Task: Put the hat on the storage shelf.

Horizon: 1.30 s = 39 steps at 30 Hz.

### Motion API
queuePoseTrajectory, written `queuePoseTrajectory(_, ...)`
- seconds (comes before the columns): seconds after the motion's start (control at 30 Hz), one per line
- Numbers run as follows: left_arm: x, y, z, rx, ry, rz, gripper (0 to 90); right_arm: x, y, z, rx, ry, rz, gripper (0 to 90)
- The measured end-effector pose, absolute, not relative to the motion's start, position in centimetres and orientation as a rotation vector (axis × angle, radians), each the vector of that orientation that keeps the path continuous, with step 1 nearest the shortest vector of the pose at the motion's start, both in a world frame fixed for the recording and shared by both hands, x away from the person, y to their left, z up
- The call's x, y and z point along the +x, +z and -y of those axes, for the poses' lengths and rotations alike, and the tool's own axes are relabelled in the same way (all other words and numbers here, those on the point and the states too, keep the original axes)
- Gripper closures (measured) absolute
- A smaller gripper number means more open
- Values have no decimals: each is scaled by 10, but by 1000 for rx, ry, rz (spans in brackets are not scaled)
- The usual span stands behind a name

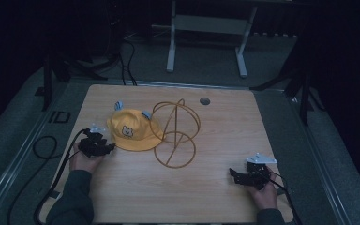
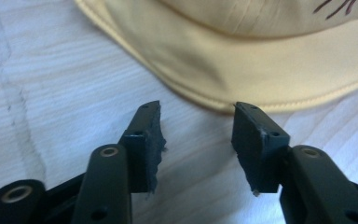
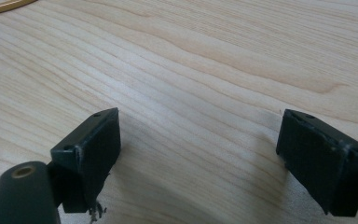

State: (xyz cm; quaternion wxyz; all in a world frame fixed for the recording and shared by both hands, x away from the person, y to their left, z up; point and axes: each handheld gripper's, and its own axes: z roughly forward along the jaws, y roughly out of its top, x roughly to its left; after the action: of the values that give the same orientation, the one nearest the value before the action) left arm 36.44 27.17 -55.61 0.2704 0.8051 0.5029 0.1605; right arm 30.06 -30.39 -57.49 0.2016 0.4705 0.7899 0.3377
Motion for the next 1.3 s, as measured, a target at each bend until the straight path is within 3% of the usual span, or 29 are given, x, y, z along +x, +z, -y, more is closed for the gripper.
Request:
queuePoseTrajectory(0.87,353,-514,-288,2287,510,-1307,537,301,-575,304,1313,943,-2206,136)
queuePoseTrajectory(1.3,362,-488,-288,2336,475,-1261,522,300,-575,304,1315,943,-2206,136)
